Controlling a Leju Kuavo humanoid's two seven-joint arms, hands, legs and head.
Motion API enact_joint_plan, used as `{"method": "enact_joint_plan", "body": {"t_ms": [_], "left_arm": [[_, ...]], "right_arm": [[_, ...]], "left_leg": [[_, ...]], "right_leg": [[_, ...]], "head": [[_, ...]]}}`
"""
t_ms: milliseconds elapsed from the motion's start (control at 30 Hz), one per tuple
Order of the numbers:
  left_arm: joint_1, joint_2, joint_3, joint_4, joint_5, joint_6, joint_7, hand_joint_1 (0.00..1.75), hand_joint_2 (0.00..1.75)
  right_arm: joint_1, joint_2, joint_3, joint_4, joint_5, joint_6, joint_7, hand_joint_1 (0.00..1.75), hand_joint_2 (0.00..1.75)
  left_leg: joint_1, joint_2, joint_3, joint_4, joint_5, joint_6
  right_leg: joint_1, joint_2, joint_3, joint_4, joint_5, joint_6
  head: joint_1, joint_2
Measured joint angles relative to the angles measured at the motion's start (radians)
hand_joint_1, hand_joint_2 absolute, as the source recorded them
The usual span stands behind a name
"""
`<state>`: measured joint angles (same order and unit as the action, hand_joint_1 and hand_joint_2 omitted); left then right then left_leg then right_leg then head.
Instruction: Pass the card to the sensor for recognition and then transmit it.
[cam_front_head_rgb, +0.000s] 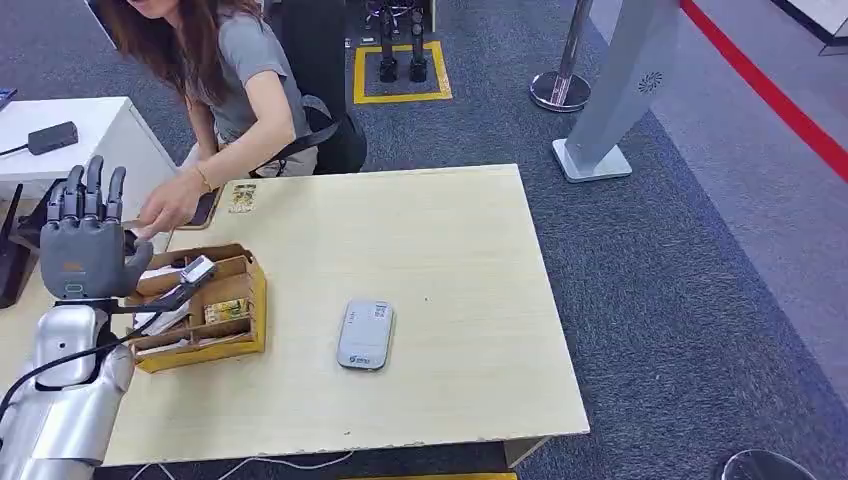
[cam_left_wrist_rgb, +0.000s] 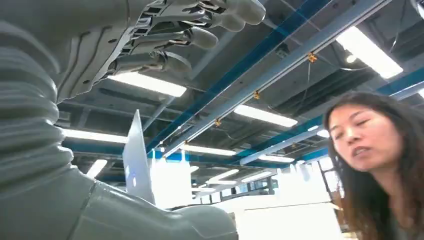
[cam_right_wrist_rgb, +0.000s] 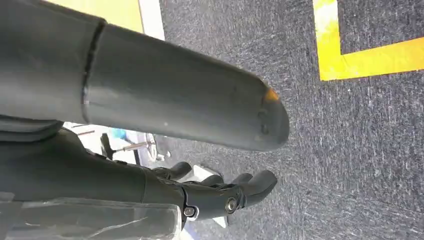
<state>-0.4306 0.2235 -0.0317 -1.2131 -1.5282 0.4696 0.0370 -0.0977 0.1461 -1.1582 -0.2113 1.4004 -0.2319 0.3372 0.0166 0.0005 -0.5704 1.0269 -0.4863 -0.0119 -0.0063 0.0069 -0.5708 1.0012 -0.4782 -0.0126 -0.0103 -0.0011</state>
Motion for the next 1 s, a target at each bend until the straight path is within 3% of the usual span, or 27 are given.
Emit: {"method": "enact_joint_plan", "body": {"t_ms": [333,633,1000], "left_arm": [[0.074,-0.052,-0.033,-0.153,0.255,-0.060,-0.073,0.00,1.75],[0.156,-0.094,-0.070,-0.294,0.264,-0.080,-0.071,0.00,1.75],[0.166,-0.101,-0.081,-0.291,0.219,-0.161,-0.021,0.00,1.75]], "right_arm": [[0.001,0.000,0.000,0.000,-0.007,-0.003,-0.001,0.00,0.00],[0.001,0.000,0.000,0.000,-0.021,-0.008,-0.003,0.00,0.00],[0.001,0.000,0.000,0.000,-0.021,-0.008,-0.003,0.00,0.00]], "left_leg": [[0.000,0.000,0.000,0.000,0.000,0.000],[0.000,0.000,0.000,0.000,0.000,0.000],[0.000,0.000,0.000,0.000,0.000,0.000]], "right_leg": [[0.000,0.000,0.000,0.000,0.000,0.000],[0.000,0.000,0.000,0.000,0.000,0.000],[0.000,0.000,0.000,0.000,0.000,0.000]], "head": [[0.000,0.000],[0.000,0.000],[0.000,0.000]]}}
